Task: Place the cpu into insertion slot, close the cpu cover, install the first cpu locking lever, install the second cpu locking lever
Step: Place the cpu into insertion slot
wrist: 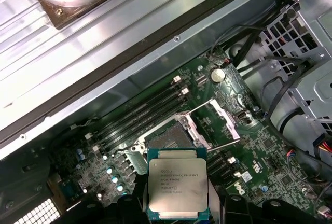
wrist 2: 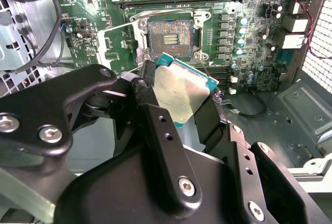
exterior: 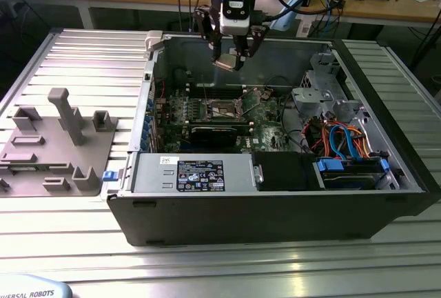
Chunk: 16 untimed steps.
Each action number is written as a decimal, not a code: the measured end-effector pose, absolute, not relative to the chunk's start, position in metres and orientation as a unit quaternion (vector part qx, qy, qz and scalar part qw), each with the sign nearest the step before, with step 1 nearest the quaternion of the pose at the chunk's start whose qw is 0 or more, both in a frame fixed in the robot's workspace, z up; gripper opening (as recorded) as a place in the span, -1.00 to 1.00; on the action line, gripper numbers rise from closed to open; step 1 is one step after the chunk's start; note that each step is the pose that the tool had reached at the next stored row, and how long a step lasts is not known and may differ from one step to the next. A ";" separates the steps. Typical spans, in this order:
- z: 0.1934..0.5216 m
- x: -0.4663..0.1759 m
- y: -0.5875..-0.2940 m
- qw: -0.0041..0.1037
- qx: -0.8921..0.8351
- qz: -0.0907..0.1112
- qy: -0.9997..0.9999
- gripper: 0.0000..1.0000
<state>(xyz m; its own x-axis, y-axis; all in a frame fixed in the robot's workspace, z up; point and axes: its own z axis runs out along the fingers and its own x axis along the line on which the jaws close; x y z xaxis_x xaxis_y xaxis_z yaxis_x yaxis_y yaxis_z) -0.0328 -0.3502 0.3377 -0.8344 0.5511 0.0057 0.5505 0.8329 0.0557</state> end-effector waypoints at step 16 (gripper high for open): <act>0.337 -0.033 -0.350 0.006 0.311 0.027 0.950 0.08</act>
